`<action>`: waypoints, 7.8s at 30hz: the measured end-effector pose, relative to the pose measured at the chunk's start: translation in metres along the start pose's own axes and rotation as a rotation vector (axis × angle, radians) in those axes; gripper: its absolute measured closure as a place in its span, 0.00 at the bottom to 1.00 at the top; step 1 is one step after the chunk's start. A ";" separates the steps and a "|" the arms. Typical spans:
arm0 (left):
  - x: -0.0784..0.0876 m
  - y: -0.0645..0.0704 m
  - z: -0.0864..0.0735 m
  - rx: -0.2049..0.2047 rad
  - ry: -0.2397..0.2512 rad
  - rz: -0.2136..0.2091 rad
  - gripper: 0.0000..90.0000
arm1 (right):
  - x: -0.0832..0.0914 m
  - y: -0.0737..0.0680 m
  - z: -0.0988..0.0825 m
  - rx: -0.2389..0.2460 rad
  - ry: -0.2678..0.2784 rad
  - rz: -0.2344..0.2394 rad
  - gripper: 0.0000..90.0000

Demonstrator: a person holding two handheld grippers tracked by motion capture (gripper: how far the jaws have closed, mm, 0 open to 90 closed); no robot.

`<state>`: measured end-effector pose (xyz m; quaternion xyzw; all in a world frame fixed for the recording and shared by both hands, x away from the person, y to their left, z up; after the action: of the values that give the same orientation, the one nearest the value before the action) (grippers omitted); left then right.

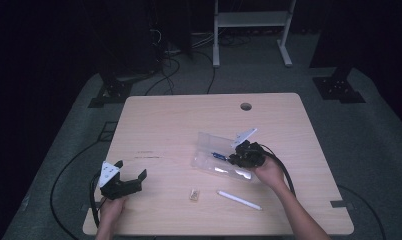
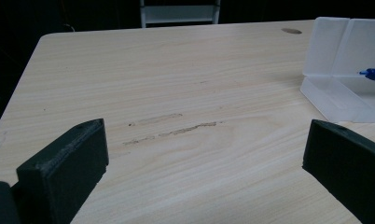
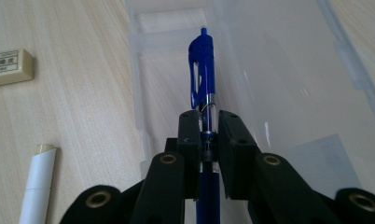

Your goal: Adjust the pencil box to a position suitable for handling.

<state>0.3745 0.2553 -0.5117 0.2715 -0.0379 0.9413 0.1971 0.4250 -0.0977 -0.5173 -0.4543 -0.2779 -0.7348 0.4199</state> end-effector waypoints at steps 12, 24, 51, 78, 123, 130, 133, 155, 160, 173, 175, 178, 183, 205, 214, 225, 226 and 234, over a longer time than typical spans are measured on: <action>0.000 0.000 0.000 0.002 0.002 -0.001 0.00 | -0.012 0.002 0.000 -0.011 -0.015 0.009 0.88; 0.000 0.000 0.000 0.004 0.003 -0.001 0.00 | -0.020 0.003 -0.001 -0.028 -0.028 0.021 0.88; 0.000 0.000 0.000 0.005 0.003 -0.002 0.00 | -0.033 0.002 -0.003 -0.037 -0.047 0.042 0.87; 0.000 0.000 0.000 -0.002 0.001 -0.001 0.00 | -0.004 -0.010 -0.012 -0.045 0.034 0.066 0.64; 0.000 0.001 0.000 -0.008 0.000 0.004 0.00 | 0.018 -0.051 -0.051 -0.026 0.080 0.115 0.48; 0.000 0.001 0.000 -0.009 -0.001 0.004 0.00 | 0.021 -0.060 -0.055 -0.020 0.083 0.124 0.48; 0.000 0.001 0.000 -0.008 -0.001 0.004 0.00 | 0.023 -0.064 -0.057 -0.016 0.089 0.121 0.48; 0.000 0.001 0.000 -0.007 0.000 0.006 0.00 | 0.019 -0.089 -0.072 0.012 0.086 0.135 0.50; 0.000 0.001 0.000 -0.008 -0.001 0.006 0.00 | 0.018 -0.093 -0.072 0.025 0.081 0.128 0.54; 0.000 0.001 0.000 -0.008 0.000 0.006 0.00 | 0.013 -0.097 -0.077 0.041 0.080 0.113 0.65; 0.000 0.001 0.000 -0.008 -0.001 0.006 0.00 | 0.011 -0.098 -0.078 0.045 0.070 0.103 0.69; 0.000 0.001 0.000 -0.007 0.000 0.005 0.00 | 0.009 -0.099 -0.078 0.048 0.063 0.099 0.71; 0.000 0.000 0.000 -0.006 -0.001 0.005 0.00 | 0.007 -0.098 -0.079 0.045 0.052 0.093 0.76; 0.000 0.000 0.000 -0.005 -0.001 0.004 0.00 | 0.003 -0.098 -0.081 0.053 0.023 0.065 0.83; 0.000 0.000 0.000 -0.004 0.000 0.004 0.00 | 0.003 -0.098 -0.082 0.059 0.020 0.060 0.86; 0.000 0.000 0.000 -0.005 0.000 0.004 0.00 | 0.004 -0.099 -0.081 0.059 0.018 0.079 0.87; 0.000 0.000 0.000 -0.004 0.000 0.004 0.00 | 0.004 -0.099 -0.081 0.059 0.019 0.081 0.87; 0.000 0.000 0.000 -0.005 0.000 0.004 0.00 | 0.017 -0.094 -0.073 0.055 0.046 0.080 0.87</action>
<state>0.3738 0.2552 -0.5117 0.2711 -0.0409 0.9415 0.1957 0.3076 -0.1151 -0.5357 -0.4364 -0.2700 -0.7196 0.4677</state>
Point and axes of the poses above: each handheld gripper's, and its own axes: x roughly backward along the jaws, z roughly out of its top, y roughly to its right, the point moved 9 cm from there along -x, roughly forward along the jaws, and after that the axes turned 12 degrees about -y, right-handed, at the moved point
